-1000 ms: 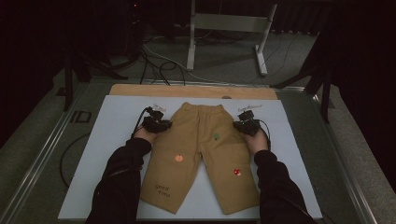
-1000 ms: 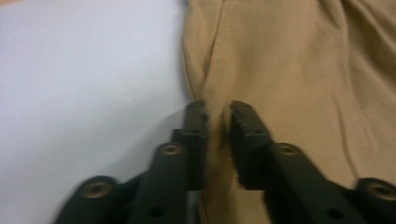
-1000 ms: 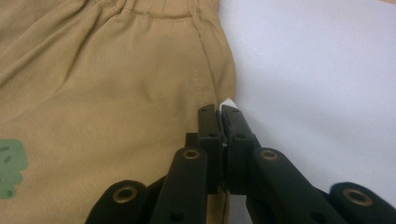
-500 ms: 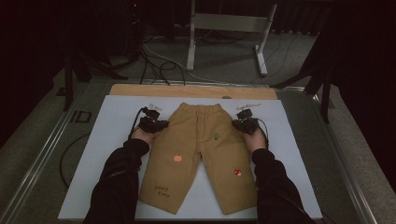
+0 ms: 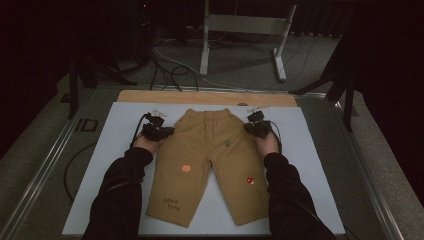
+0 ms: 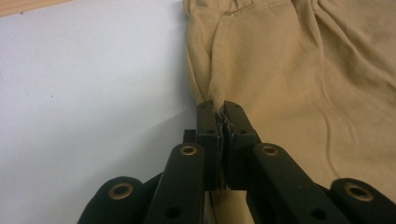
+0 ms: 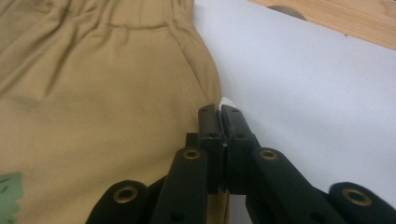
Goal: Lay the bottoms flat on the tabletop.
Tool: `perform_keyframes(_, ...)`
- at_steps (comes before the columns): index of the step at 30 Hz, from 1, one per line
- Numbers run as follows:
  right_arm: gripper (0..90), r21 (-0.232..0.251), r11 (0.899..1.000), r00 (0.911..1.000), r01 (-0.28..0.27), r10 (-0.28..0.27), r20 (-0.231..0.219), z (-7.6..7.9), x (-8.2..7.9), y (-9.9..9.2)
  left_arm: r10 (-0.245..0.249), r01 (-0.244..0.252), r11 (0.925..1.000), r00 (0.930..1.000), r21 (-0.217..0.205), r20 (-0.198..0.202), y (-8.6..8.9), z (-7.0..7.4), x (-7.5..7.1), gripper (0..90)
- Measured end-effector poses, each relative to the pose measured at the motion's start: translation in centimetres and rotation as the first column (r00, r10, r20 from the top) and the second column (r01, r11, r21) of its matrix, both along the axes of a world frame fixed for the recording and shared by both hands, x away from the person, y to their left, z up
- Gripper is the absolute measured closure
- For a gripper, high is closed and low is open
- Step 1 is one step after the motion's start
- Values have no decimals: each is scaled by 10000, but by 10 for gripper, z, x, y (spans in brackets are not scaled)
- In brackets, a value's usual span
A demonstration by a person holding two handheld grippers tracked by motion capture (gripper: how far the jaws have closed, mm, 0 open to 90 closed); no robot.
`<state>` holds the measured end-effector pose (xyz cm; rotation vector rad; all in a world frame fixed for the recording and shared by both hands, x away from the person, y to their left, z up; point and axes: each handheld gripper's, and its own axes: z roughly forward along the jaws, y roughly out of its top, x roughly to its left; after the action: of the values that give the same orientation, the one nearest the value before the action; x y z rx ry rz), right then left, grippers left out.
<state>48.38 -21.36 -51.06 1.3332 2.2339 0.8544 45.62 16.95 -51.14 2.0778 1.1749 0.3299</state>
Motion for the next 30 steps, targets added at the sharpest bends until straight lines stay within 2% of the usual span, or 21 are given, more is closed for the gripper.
perform_keyframes(5, 883, -66, 10000, 10000, 28, -28, -56, -2, 2, 1, 2, -2, 10000, 9999, -9, -117, 1, -3, 0, 865)
perform_keyframes(9, 883, -120, 9998, 9999, 128, -129, -50, -4, 3, 2, 38, -33, 9994, 9999, 341, -143, 1, -5, 1, 842)
perform_keyframes(12, 883, -217, 9996, 9998, 192, -193, -29, -5, 5, 2, 139, -135, 9995, 9998, 282, -157, 4, -5, 0, 839)
perform_keyframes(16, 883, -405, 9989, 9997, 251, -252, -38, -5, 6, 4, 115, -112, 9994, 9999, 339, -68, 5, -5, 0, 842)
perform_keyframes(18, 883, -469, 9981, 9992, 405, -406, -19, -4, 5, 6, 65, -62, 9992, 10000, 404, -62, 3, -6, -1, 872)
perform_keyframes(19, 883, -514, 9980, 9993, 360, -359, 39, -4, 5, 6, 90, -93, 9985, 9999, 541, 63, 2, -5, -1, 877)
perform_keyframes(20, 884, -606, 9975, 9993, 368, -361, 119, -3, 5, 6, 130, -139, 9987, 9997, 481, 184, 1, -4, -1, 881)
perform_keyframes(24, 883, -475, 9971, 9980, 600, -591, 203, -2, 5, 6, 162, -184, 9972, 9994, 722, 311, -3, -2, 0, 886)
perform_keyframes(26, 884, -578, 9966, 9979, 594, -578, 288, -2, 5, 4, 206, -233, 9982, 9987, 558, 472, -5, 0, 1, 887)
perform_keyframes(27, 883, -552, 9959, 9970, 721, -705, 308, -2, 5, 4, 201, -230, 9978, 9987, 627, 474, -6, 0, 1, 886)
perform_keyframes(30, 883, -585, 9948, 9965, 830, -825, 118, -5, 6, 2, 168, -198, 9975, 9989, 682, 448, -6, -2, 3, 886)
